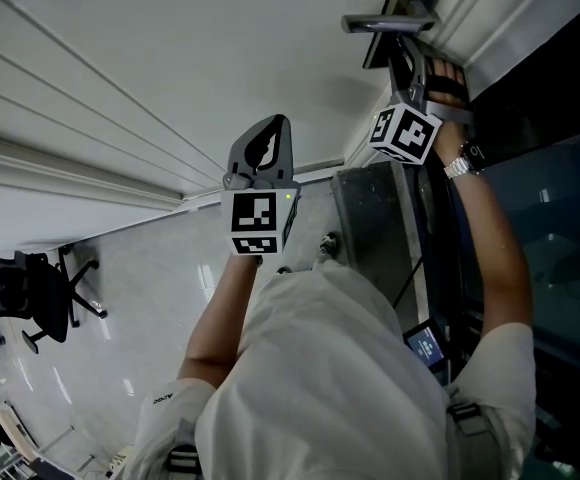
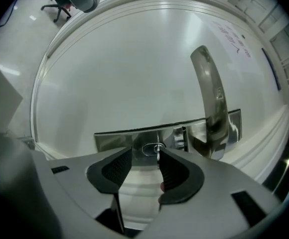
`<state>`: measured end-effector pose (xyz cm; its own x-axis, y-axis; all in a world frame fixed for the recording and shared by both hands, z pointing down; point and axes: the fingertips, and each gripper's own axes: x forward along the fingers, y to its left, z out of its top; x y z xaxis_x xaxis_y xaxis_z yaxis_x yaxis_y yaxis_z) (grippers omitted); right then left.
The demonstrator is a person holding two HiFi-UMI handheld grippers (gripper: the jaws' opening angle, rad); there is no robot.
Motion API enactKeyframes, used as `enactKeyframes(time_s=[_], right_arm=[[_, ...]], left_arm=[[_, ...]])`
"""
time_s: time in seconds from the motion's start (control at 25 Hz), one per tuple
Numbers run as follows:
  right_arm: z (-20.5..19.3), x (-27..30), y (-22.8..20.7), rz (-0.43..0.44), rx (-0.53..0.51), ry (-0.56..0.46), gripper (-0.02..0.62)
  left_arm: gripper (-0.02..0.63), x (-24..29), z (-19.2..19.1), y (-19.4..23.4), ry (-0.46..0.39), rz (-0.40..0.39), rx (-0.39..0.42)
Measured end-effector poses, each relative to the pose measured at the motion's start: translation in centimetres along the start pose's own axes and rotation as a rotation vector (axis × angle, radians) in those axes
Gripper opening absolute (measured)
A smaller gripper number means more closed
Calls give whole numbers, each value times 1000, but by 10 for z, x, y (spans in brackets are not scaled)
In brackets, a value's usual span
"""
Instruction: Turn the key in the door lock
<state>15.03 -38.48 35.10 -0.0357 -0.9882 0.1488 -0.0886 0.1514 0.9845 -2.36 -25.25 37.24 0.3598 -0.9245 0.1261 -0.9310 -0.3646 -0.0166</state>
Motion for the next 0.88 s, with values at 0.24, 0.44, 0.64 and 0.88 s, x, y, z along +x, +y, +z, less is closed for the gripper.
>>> enactKeyframes(time_s=[0.24,0.44,0.64,0.88], right_arm=[[0,0,-18,-76,96,-7,39],[-1,1,-23,-61,293,-11,12],[-1,0,-29,12,625,-9,12],[-5,2,-32,120,1075,-28,12]], left_arm=[[6,1,0,-2,-2,-8,-1],[6,3,0,-3,0,-9,1],[6,3,0,-2,0,-3,-1],[6,2,3,-2,-3,0,-3]])
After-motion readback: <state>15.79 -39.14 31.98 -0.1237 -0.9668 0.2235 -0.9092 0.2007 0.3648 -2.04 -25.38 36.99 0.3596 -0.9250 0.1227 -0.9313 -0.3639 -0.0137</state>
